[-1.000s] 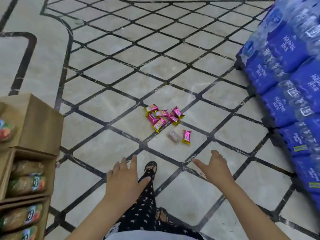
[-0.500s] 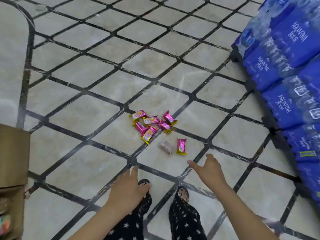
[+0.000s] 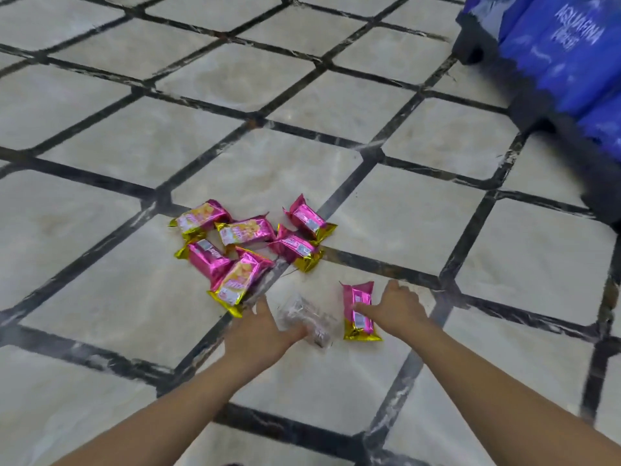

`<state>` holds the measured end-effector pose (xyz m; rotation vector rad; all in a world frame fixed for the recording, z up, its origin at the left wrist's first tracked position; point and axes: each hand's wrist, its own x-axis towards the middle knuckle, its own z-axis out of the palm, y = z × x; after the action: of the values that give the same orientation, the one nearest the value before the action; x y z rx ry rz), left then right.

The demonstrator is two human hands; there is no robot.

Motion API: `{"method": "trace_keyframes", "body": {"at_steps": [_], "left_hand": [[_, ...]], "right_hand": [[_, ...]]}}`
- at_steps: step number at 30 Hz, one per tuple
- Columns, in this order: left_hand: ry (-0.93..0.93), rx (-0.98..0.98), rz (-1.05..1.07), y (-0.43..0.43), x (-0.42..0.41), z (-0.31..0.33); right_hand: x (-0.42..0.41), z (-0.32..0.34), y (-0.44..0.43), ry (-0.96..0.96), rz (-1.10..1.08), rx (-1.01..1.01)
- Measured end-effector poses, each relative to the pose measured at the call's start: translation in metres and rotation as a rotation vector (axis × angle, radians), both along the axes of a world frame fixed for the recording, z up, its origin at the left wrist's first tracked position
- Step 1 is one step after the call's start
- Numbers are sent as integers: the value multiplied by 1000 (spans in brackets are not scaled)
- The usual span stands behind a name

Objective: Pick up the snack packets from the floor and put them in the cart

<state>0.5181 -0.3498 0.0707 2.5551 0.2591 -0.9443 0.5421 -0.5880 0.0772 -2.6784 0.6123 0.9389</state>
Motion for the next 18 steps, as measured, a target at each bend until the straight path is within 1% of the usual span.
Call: {"method": "trace_keyframes", "body": {"at_steps": [2, 4, 6, 8, 12, 14, 15, 18], "left_hand": [[9, -14, 73, -8, 11, -56], [-25, 41, 46, -17, 17, -95], [-91, 110, -5, -22, 22, -122], [-127, 117, 3, -22, 32, -138], [-80, -27, 160, -22, 46, -150], [-61, -60, 206, -27, 42, -150], [-43, -46, 201, -30, 38, -149], [3, 1, 171, -37, 33, -159]], "right_hand": [[10, -53, -9, -12, -37, 33], [15, -98, -17, -46, -76, 63], [15, -133, -23, -98, -141, 103], [13, -156, -31, -112, -199, 149], [9, -159, -53, -146, -371, 221], [6, -155, -55, -152, -415, 234], [5, -157, -54, -141, -409, 226], [3, -170, -51, -100, -303, 154]]}}
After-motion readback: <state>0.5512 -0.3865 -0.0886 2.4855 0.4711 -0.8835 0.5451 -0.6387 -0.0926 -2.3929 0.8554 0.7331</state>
